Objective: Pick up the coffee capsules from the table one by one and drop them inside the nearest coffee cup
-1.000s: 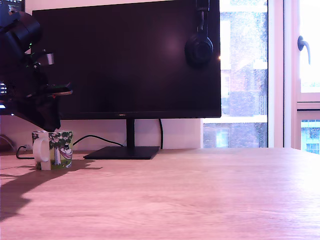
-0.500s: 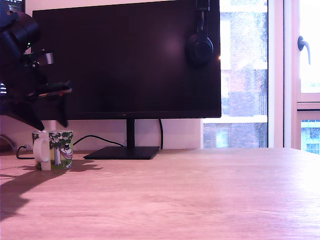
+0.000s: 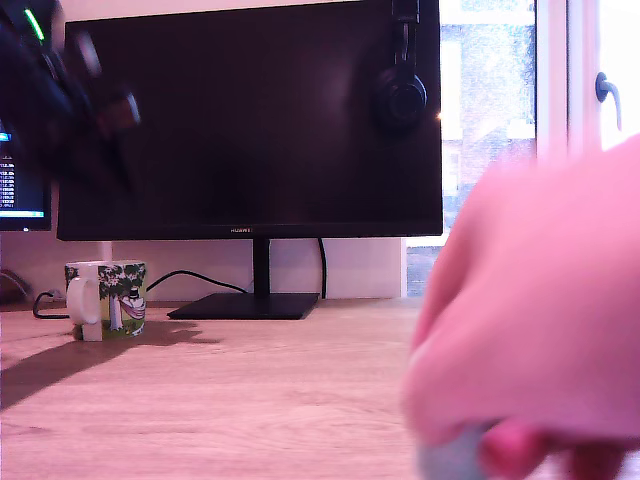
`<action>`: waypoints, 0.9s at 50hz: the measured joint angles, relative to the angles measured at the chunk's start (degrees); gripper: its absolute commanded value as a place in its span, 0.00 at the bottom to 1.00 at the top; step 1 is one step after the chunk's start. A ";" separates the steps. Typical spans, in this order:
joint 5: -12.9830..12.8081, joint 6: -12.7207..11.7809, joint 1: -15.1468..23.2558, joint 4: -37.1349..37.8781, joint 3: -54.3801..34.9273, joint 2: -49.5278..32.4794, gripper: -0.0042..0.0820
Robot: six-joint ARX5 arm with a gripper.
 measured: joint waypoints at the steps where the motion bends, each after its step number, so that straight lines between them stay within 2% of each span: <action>1: 0.07 -0.09 -0.02 0.31 -1.70 -1.77 0.03; 3: 0.35 -0.48 -0.13 0.76 -5.22 -5.22 0.03; 4: 0.39 -3.06 -0.20 0.90 -6.86 -6.71 0.03; 6: 0.42 -3.15 -0.35 0.92 -9.97 -9.55 0.03; 7: 0.44 -4.63 -0.42 0.79 -11.34 -10.75 0.03; 10: 0.44 -4.72 -0.70 -0.22 -15.02 -14.32 0.03; 11: 0.44 -6.16 -0.76 -0.55 -15.98 -15.32 0.03; 13: 0.44 -6.19 -0.92 -1.01 -17.81 -17.62 0.03; 14: 0.42 -7.45 -1.07 -1.64 -18.56 -18.69 0.03; 17: 0.17 -7.48 -1.49 -2.43 -20.26 -21.90 0.03; 18: 0.09 -8.92 -1.62 -2.67 -20.68 -22.88 0.03; 24: -0.50 -9.33 -2.51 -2.97 -22.95 -27.30 0.03; 25: -0.59 -10.45 -2.67 -3.23 -23.41 -27.67 0.03; 37: -1.42 -12.07 -4.61 -5.11 -30.73 -27.80 0.03; 44: -4.22 -13.07 -6.88 -3.61 -32.92 -30.10 0.03; 45: -5.42 -13.75 -7.13 -3.32 -33.05 -30.71 0.03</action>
